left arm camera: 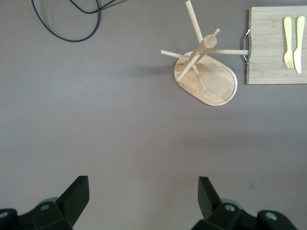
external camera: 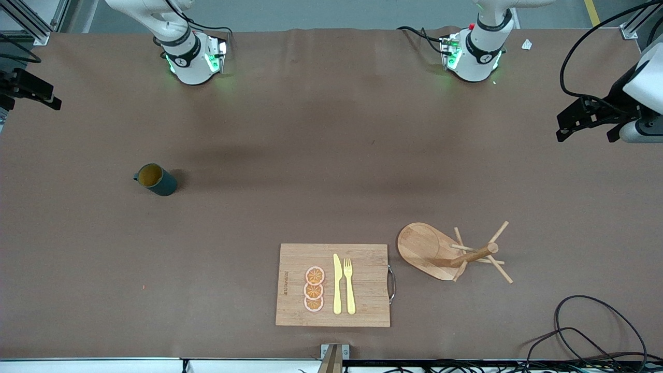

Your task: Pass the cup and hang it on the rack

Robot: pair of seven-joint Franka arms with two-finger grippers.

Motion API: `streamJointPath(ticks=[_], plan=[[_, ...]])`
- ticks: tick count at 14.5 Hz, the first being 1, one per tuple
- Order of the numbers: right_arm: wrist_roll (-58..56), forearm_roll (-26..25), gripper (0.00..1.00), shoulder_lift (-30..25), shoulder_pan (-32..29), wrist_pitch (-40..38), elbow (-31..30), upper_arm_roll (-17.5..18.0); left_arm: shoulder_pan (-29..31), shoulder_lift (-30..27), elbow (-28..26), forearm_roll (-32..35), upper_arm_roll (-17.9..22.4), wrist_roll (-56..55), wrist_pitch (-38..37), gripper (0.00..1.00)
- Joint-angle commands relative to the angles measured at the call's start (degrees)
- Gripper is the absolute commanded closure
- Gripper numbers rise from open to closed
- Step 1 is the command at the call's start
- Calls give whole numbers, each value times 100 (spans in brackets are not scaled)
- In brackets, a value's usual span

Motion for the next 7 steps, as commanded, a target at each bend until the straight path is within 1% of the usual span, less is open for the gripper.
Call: streamJointPath(ticks=[1, 7], plan=[[-155, 45, 0, -151, 44, 59, -125, -65, 10, 17, 79, 11, -14, -17, -86, 0], [-163, 28, 0, -151, 52, 68, -116, -56, -8, 17, 61, 20, -14, -52, -86, 0]])
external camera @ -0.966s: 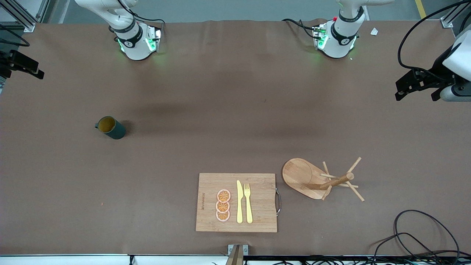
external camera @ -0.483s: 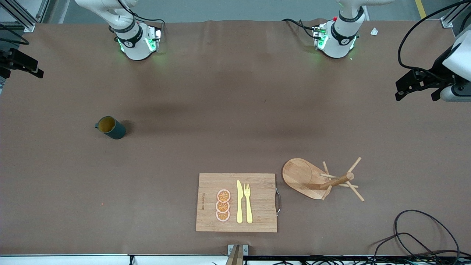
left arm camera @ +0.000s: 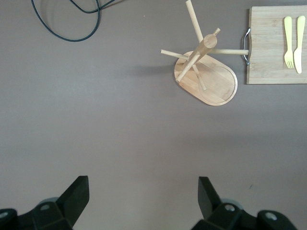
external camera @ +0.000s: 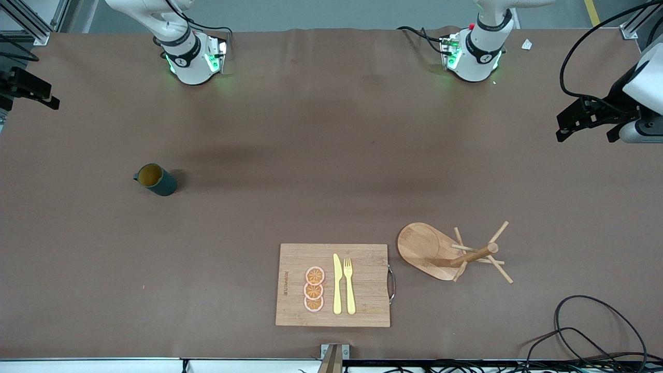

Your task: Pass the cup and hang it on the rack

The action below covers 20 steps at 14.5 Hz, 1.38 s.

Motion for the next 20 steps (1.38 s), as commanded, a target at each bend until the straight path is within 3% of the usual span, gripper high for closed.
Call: streamJointPath(ticks=[1, 16, 20], plan=[[-55, 25, 0, -151, 50, 54, -99, -37, -7, 12, 61, 20, -13, -38, -89, 0], [-28, -19, 0, -124, 59, -8, -28, -46, -7, 12, 61, 20, -13, -38, -97, 0], [-81, -54, 0, 666, 68, 44, 33, -46, -7, 12, 61, 20, -13, -29, -98, 0]])
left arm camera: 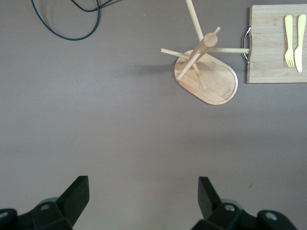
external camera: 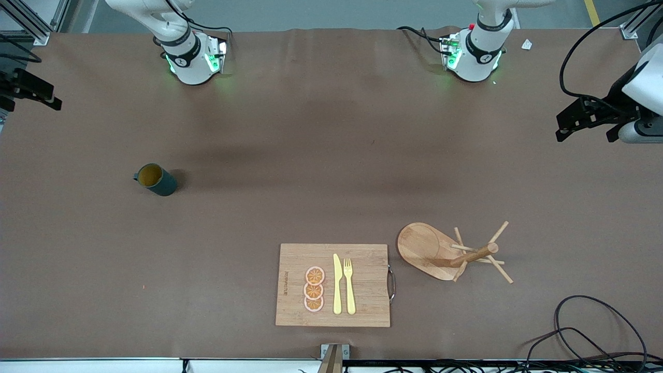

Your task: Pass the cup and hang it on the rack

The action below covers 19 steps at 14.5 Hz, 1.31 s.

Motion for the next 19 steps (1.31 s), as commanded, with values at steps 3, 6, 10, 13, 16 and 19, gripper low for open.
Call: streamJointPath(ticks=[3, 6, 10, 13, 16, 19], plan=[[-370, -66, 0, 848, 48, 127, -31, -48, -7, 9, 63, 20, -13, -29, -77, 0], [-1338, 4, 0, 875, 22, 1091, -934, -57, -7, 9, 63, 20, -13, -29, -77, 0], [-1891, 39, 0, 813, -13, 2208, -2033, -57, 2, 9, 54, 20, -13, -20, -77, 0], [-2873, 424, 0, 805, -162, 2981, -2727, -145, 2, 9, 62, 20, -13, -11, -77, 0], [-3613, 540, 0, 805, -215, 3842, -3404, -224, 2, 9, 54, 20, -13, 6, -77, 0], [-4036, 593, 1, 840, -207, 4555, -3889, -233, 2, 9, 54, 20, -13, 15, -77, 0]])
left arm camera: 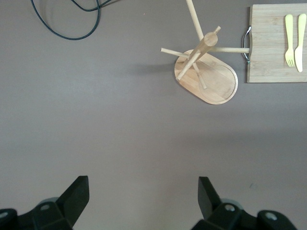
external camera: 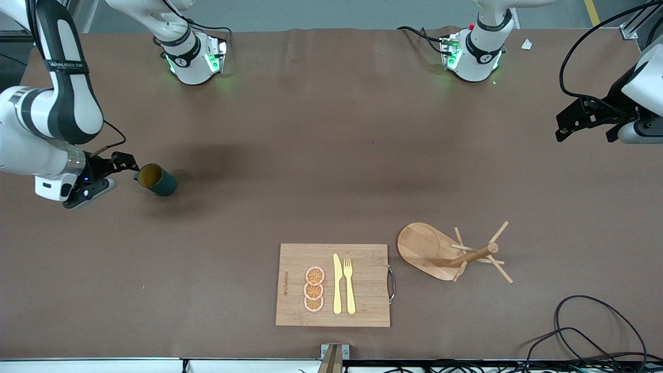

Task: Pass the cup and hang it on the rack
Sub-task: 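Reach the right gripper down to the teal mug's handle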

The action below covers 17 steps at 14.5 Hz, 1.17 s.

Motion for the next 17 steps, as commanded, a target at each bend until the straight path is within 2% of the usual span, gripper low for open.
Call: streamJointPath(ticks=[1, 4, 8, 10, 12, 13, 14, 16, 17], plan=[[-368, 134, 1, -220, -28, 567, -581, 35, 10, 6, 55, 20, -13, 15, -70, 0], [-658, 134, 1, -45, -20, 927, -617, 35, 10, 6, 55, 20, -13, 23, -70, 0], [-1115, 143, 16, 404, -28, 1218, -617, 35, 19, 6, 37, 11, -13, 32, -88, 0], [-1439, 143, 35, 527, -28, 1254, -626, 35, 19, 6, 37, 19, -13, 32, -141, 0], [-1467, 151, 46, 615, -46, 1297, -626, 35, 28, 6, 37, 11, 13, 32, -149, 0], [-1511, 177, 55, 642, -46, 1307, -626, 35, 36, 6, 37, 11, 22, 41, -150, 0], [-1520, 178, 67, 642, -46, 1307, -626, 35, 37, 6, 37, 19, 30, 41, -150, 0], [-1503, 178, 99, 633, -11, 1263, -626, 35, 37, 32, 37, 11, 39, 41, -141, 0], [-1502, 178, 100, 616, 15, 1210, -617, 35, 37, 32, 37, 11, 39, 41, -149, 0]])
